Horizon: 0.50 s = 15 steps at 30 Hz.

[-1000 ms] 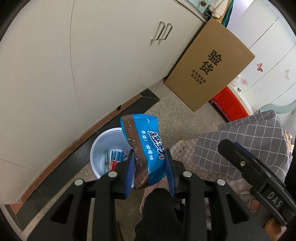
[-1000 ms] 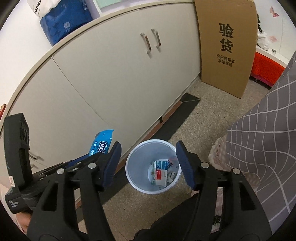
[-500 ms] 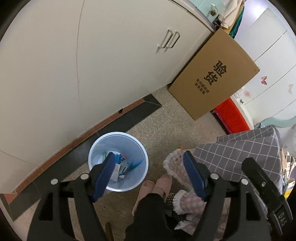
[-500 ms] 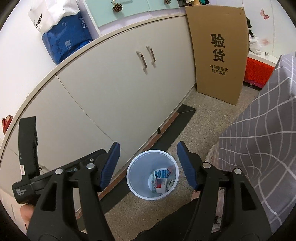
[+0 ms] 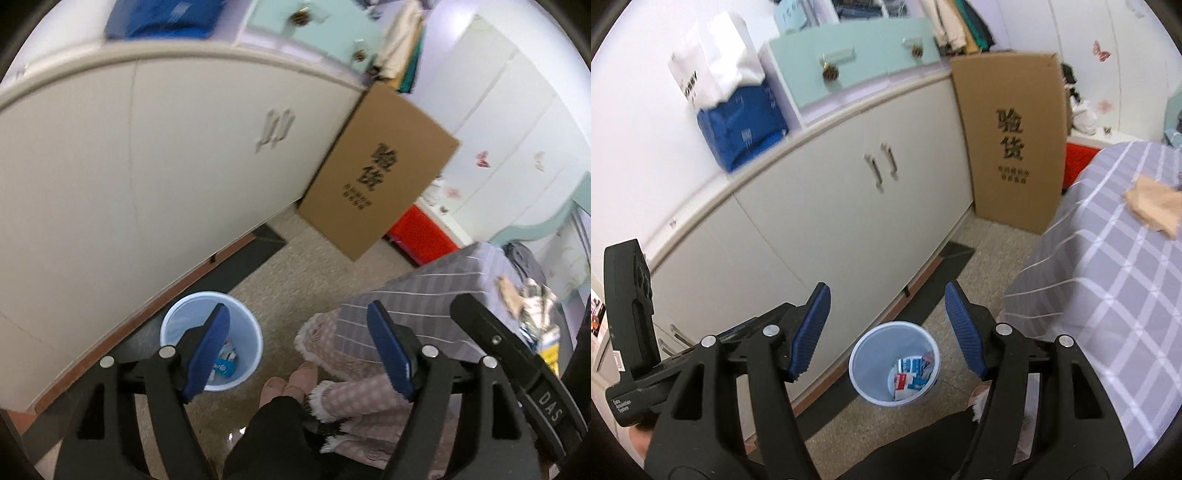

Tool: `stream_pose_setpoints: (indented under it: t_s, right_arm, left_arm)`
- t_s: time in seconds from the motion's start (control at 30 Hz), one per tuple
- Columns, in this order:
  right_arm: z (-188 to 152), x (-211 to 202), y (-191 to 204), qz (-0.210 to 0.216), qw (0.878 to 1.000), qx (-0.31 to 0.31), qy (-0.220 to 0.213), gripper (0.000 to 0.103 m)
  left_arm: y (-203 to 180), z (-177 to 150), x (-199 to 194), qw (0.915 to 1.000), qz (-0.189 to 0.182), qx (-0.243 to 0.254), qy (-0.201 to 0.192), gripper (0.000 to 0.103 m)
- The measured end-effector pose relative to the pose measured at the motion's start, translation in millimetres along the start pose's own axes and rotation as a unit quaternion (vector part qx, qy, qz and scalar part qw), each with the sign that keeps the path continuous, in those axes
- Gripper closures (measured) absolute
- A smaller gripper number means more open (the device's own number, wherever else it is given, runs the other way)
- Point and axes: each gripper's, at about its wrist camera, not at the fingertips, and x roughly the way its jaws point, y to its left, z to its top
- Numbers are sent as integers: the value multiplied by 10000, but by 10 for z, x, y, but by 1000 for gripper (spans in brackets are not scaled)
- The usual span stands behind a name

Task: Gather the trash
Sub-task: 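Move both empty tools back over the table toward the yellow trash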

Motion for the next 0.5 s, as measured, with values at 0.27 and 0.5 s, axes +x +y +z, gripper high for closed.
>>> stream_pose_setpoints:
  t_s: [0.27, 0.5]
  right_arm:
    - [44, -913, -508, -529, 9967, 163, -594, 36]
    - [-38, -1648, -1242, -1346, 9848, 511, -968, 30]
  left_arm:
    - [-862, -146, -289, 9960, -438, 769, -144, 28]
    - [-1806, -372, -329, 9842, -832, 1564, -59, 28]
